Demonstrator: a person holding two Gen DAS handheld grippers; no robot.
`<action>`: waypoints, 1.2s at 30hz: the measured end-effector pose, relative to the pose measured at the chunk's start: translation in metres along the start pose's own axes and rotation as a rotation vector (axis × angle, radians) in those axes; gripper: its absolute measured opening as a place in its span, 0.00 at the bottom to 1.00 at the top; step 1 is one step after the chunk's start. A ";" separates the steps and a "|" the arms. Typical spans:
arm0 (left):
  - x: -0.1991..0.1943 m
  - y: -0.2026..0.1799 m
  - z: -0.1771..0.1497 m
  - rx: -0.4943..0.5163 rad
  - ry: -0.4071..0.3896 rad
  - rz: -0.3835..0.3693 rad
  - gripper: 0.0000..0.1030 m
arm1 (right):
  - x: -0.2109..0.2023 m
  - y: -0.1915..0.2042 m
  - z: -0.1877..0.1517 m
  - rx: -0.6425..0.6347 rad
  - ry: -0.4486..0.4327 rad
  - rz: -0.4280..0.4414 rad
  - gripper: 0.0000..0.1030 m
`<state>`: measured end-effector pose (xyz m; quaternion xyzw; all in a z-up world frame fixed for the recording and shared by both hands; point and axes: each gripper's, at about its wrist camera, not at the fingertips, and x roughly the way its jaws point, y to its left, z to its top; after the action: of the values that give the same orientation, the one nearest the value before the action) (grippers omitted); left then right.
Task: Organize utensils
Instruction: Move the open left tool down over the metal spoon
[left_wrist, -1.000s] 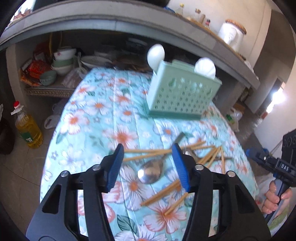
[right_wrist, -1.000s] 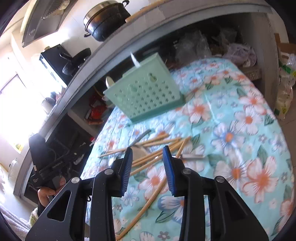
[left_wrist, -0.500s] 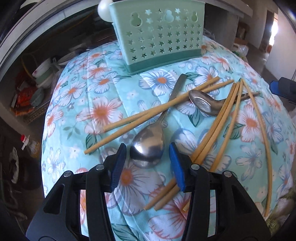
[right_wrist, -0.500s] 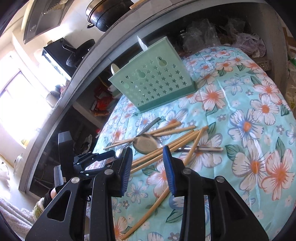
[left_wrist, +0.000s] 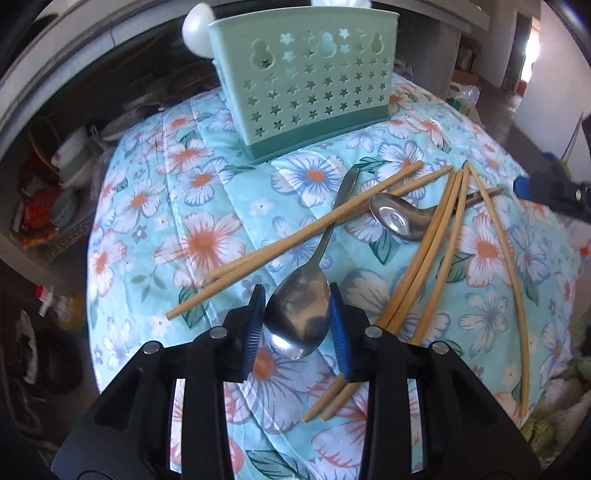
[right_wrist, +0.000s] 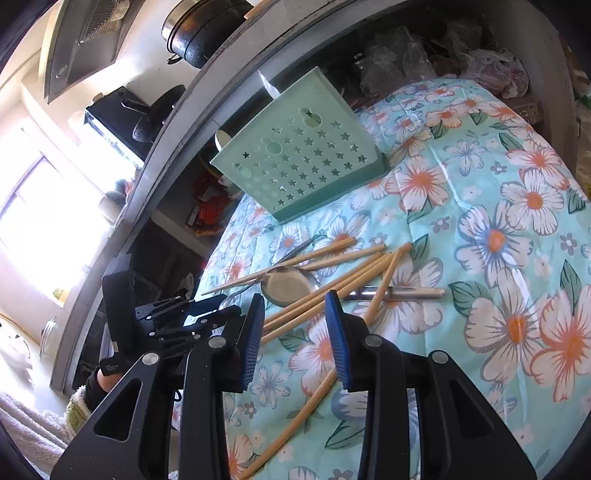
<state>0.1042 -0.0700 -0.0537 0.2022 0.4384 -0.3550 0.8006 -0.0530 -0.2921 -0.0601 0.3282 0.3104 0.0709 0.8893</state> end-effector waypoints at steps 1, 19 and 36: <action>0.002 0.007 0.001 -0.037 0.003 -0.040 0.31 | -0.001 -0.001 -0.001 0.004 -0.001 0.005 0.33; 0.013 0.062 -0.010 -0.495 0.001 -0.360 0.40 | -0.017 -0.006 -0.004 0.061 -0.041 0.049 0.33; -0.023 0.019 -0.023 -0.155 -0.101 -0.089 0.51 | -0.001 -0.003 -0.002 0.034 0.009 0.026 0.33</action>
<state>0.0976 -0.0337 -0.0461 0.1018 0.4321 -0.3649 0.8184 -0.0552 -0.2940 -0.0623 0.3470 0.3111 0.0786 0.8813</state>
